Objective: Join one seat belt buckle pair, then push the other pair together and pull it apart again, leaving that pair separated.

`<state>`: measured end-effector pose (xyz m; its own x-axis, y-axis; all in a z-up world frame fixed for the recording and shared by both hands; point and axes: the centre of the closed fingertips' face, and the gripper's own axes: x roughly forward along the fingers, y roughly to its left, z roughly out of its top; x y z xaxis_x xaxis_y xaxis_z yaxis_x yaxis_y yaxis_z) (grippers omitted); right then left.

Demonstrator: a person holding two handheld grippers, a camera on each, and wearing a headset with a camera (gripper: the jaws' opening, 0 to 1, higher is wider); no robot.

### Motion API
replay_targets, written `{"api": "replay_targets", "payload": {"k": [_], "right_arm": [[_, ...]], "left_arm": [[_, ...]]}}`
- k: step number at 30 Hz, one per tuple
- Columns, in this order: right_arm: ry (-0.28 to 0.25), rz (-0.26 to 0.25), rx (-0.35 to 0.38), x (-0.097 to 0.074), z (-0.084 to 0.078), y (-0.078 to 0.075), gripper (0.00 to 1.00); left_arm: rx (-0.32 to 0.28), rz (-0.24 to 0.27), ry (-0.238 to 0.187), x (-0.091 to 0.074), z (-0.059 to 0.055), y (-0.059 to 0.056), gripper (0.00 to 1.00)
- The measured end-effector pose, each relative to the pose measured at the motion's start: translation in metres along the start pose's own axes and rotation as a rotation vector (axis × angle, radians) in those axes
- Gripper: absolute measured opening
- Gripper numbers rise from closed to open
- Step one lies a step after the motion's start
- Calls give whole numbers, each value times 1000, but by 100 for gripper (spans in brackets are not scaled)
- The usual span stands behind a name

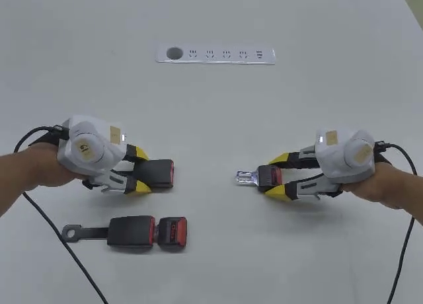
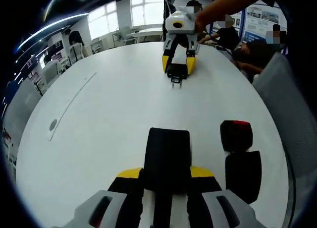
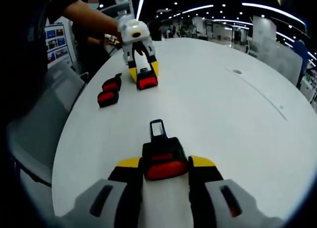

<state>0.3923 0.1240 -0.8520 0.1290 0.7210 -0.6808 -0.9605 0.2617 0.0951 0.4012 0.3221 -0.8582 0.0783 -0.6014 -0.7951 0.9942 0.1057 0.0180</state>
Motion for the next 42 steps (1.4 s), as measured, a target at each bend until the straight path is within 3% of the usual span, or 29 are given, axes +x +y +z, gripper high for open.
{"api": "replay_targets", "payload": {"k": [9, 20, 26, 37, 42], "right_arm": [[-36, 2, 0, 2, 3, 0, 37], [-96, -7, 27, 23, 15, -2, 36], [-100, -6, 3, 42, 29, -2, 35], [-121, 50, 16, 78, 65, 7, 35], [-105, 58, -4, 91, 77, 9, 35]], "left_arm": [[-6, 0, 41, -1, 1, 0, 35], [-14, -4, 77, -3, 1, 1, 34], [-15, -4, 87, -4, -1, 3, 34], [4, -16, 101, -4, -3, 5, 33], [15, -25, 115, -4, -3, 6, 33]]}}
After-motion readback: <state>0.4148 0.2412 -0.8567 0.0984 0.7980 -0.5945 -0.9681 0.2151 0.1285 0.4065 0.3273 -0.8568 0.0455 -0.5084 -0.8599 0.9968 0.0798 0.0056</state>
